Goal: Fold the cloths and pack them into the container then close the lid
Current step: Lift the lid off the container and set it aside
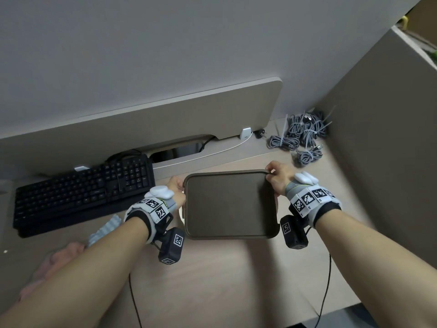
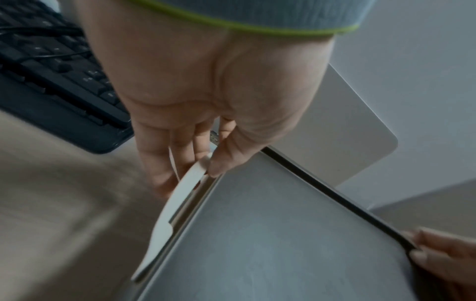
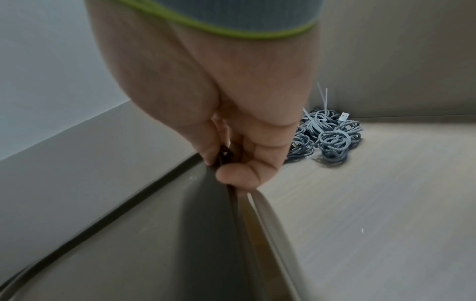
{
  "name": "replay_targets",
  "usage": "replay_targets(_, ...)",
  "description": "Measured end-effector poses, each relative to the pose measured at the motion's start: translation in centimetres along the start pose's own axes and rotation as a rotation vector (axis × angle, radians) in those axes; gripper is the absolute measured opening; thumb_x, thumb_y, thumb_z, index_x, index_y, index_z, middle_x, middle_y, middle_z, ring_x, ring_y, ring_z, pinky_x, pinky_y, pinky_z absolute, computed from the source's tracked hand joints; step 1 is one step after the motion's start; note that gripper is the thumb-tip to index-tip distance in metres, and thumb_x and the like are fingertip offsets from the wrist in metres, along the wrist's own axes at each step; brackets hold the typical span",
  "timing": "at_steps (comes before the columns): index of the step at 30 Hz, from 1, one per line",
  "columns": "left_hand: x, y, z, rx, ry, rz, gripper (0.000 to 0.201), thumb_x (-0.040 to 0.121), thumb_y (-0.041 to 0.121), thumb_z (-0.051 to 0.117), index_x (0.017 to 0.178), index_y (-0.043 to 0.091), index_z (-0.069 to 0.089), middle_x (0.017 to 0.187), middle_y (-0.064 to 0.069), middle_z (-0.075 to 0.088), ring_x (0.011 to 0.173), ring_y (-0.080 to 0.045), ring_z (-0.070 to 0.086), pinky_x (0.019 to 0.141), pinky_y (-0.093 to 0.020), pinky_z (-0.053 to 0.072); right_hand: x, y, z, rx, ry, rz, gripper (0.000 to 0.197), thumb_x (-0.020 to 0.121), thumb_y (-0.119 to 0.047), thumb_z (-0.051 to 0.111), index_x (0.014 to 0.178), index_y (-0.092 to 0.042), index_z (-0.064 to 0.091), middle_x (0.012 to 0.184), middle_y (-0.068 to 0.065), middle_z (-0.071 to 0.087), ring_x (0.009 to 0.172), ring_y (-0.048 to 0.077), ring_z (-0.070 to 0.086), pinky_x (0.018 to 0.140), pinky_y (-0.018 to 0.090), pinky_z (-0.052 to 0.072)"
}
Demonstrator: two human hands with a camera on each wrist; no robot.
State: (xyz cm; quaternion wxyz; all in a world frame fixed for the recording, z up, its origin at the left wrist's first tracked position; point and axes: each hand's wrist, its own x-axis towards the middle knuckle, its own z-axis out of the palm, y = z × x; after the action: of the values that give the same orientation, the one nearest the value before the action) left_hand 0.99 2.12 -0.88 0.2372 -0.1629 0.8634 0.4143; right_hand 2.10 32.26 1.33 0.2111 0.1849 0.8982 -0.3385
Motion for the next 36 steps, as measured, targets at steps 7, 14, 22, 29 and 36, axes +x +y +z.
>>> replay_targets(7,0.7,1.7,-0.1,0.095,-0.027,0.02,0.026,0.087,-0.015,0.039,0.083,0.008,0.051,0.081,-0.011,0.052,0.086,-0.02,0.044,0.063,-0.019,0.038,0.2,1.4,-0.8,0.207,0.04,-0.005,0.017,0.093,-0.005,0.051,0.084,-0.019,0.05,0.073,0.013,0.056,0.05,0.029,0.054,0.04,0.036,0.053)
replay_targets(14,-1.8,3.9,2.3,0.24,-0.167,0.066,0.029,0.072,0.001,0.053,0.059,0.027,0.048,0.061,0.005,0.055,0.066,-0.023,0.054,0.062,-0.024,0.037,0.0,4.6,-3.0,0.292,0.129,0.003,0.019,0.094,0.0,0.049,0.083,-0.015,0.047,0.07,0.012,0.051,0.045,0.022,0.043,0.025,0.018,0.038)
replay_targets(22,-0.5,2.9,4.7,0.17,-0.147,-0.16,0.019,0.088,0.017,0.057,0.072,0.01,0.049,0.062,-0.015,0.065,0.058,-0.032,0.069,0.06,-0.045,0.061,0.4,6.6,-3.6,0.154,0.18,-0.054,0.017,0.091,-0.007,0.055,0.082,-0.021,0.048,0.073,0.004,0.054,0.062,0.023,0.05,0.039,0.021,0.042)
replay_targets(29,-2.0,3.1,4.1,0.075,-0.112,-0.206,0.009,0.093,0.007,0.051,0.084,0.005,0.049,0.077,-0.017,0.06,0.059,-0.029,0.063,0.042,-0.027,0.054,0.8,5.5,-3.2,0.118,0.179,-0.171,0.009,0.091,-0.004,0.055,0.097,-0.01,0.056,0.079,0.006,0.055,0.07,0.022,0.048,0.06,0.026,0.031)
replay_targets(36,-2.6,0.9,2.6,-0.016,-0.072,-0.187,0.024,0.096,0.013,0.05,0.074,0.011,0.043,0.07,-0.019,0.06,0.05,-0.025,0.058,0.037,-0.027,0.052,2.2,3.0,-2.6,0.062,0.165,-0.212,0.011,0.088,-0.007,0.06,0.098,-0.012,0.06,0.098,0.012,0.058,0.083,0.025,0.053,0.07,0.022,0.032)
